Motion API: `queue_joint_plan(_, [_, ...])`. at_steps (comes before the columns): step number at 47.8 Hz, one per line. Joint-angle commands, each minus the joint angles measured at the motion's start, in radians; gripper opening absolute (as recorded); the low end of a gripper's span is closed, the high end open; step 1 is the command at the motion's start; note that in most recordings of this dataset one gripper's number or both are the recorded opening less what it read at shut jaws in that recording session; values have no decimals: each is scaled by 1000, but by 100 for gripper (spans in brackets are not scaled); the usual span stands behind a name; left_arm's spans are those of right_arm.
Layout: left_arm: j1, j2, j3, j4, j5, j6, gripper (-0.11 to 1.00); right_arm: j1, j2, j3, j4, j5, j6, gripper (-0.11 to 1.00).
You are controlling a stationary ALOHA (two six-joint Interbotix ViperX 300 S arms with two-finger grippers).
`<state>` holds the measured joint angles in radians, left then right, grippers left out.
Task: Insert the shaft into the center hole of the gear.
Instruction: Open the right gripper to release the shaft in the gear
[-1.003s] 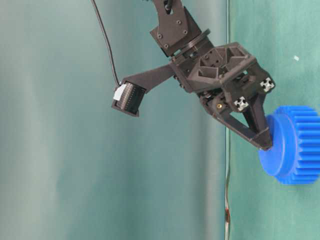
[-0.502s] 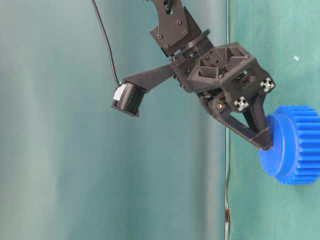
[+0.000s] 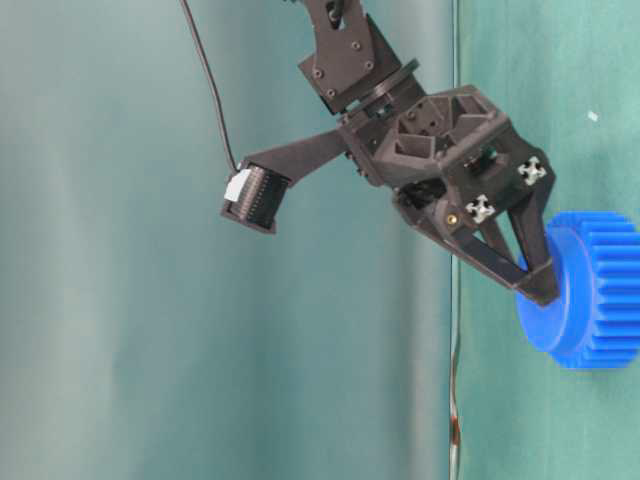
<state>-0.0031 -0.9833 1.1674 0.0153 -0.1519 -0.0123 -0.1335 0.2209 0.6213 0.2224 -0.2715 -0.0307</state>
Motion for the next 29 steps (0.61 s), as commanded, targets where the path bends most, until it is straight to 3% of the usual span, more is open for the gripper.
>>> queue_joint_plan(1, [3,6,-25,2,-5,0,0,-2,-63,-15,2,0,2,94])
queue_joint_plan(9, [2,6,-25,2,-5,0,0,-2,-146,-12,-2,31,-11,89])
queue_joint_plan(29, [2,5,-25,3,-5,-2,0,-2,-410,44,-26,104,-48,89])
